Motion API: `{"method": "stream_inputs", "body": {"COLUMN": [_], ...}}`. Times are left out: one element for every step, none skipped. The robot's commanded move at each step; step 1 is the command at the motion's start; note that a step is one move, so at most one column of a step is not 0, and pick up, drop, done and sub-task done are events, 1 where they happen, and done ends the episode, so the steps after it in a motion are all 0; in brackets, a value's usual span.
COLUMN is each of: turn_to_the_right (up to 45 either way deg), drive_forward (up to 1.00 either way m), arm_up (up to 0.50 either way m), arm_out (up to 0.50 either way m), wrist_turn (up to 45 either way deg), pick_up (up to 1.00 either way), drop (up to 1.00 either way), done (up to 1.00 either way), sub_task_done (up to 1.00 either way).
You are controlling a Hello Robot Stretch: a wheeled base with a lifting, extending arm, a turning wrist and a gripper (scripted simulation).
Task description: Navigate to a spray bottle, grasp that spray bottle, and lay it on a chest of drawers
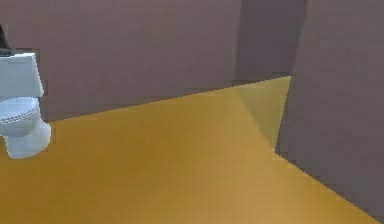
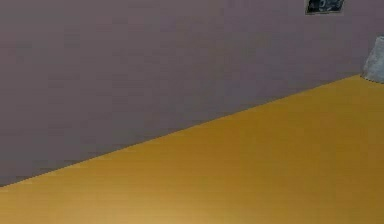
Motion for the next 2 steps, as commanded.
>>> {"method": "stream_inputs", "body": {"turn_to_the_right": [15.0,0.0], "drive_forward": [0.0,1.0], "arm_up": [0.0,0.0], "arm_out": [0.0,0.0], "wrist_turn": [0.0,0.0], "pick_up": [0.0,0.0], "drop": [0.0,0.0], "done": [0.0,0.0], "sub_task_done": [0.0,0.0]}}
